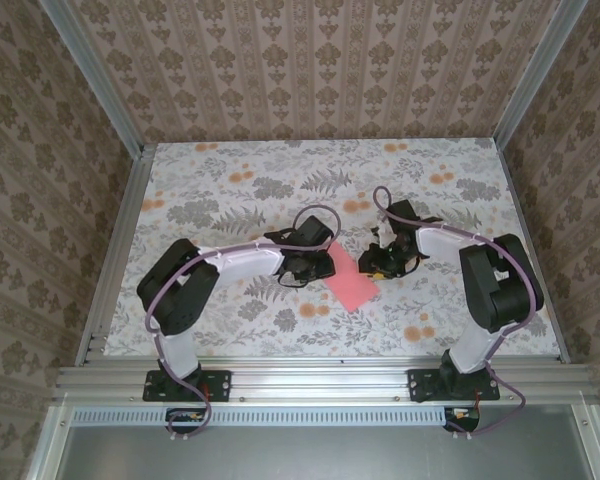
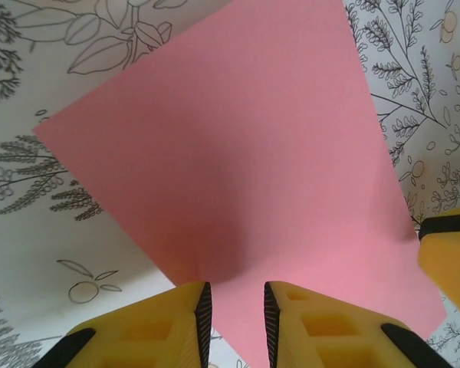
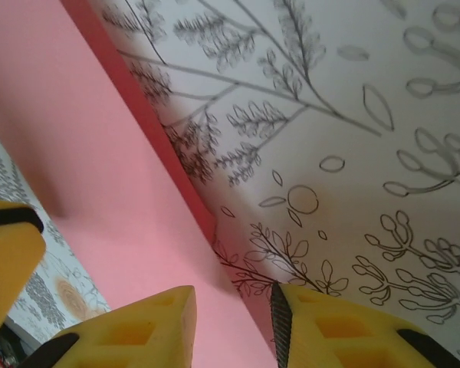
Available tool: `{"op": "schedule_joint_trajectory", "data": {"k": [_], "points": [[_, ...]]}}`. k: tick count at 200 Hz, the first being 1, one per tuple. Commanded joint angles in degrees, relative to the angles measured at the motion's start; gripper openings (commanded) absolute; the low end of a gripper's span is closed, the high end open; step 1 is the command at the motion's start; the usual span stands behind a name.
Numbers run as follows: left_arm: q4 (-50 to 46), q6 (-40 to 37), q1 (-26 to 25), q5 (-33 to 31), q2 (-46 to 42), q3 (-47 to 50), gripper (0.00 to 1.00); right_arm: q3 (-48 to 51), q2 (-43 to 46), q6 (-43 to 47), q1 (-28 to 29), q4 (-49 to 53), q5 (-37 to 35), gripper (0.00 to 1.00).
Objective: Fold a paper plane with a square sheet of paper (pick it up from the middle)
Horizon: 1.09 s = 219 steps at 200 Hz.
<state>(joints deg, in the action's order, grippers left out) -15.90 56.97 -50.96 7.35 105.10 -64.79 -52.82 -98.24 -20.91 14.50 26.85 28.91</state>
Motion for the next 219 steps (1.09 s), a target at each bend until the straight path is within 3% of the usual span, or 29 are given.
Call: {"op": "schedule_joint_trajectory", "data": {"k": [1, 69, 114, 148, 184, 219], "points": [[0.70, 0.48, 0.94, 0.91, 1.13, -1.48, 0.27, 2.15, -0.21, 1.59, -0.05, -0.61, 3.21, 0.33], [1.79, -2.41, 2.80, 3.69, 5.17, -3.33, 0.24, 12.08, 5.50, -5.76, 0.33, -8.35, 8.55, 0.21], [-1.06, -6.62, 3.46, 4.05, 7.44, -6.92, 0.23, 17.47, 9.25, -13.72, 3.52, -15.96, 10.95, 0.21], [-3.95, -10.31, 3.74, 3.85, 6.85, -8.61, 0.24, 17.46, 11.43, -14.45, 5.49, -15.08, 11.79, 0.26], [-6.61, -11.42, 3.62, 0.04, 0.45, -5.79, 0.34, 13.08, 13.12, -5.85, 3.92, -1.82, 2.37, 0.41], [-10.71, -15.35, 0.52, -4.71, -4.67, -5.57, 0.41, 8.20, 9.47, -2.62, 1.15, -0.69, 3.25, 0.43]]}}
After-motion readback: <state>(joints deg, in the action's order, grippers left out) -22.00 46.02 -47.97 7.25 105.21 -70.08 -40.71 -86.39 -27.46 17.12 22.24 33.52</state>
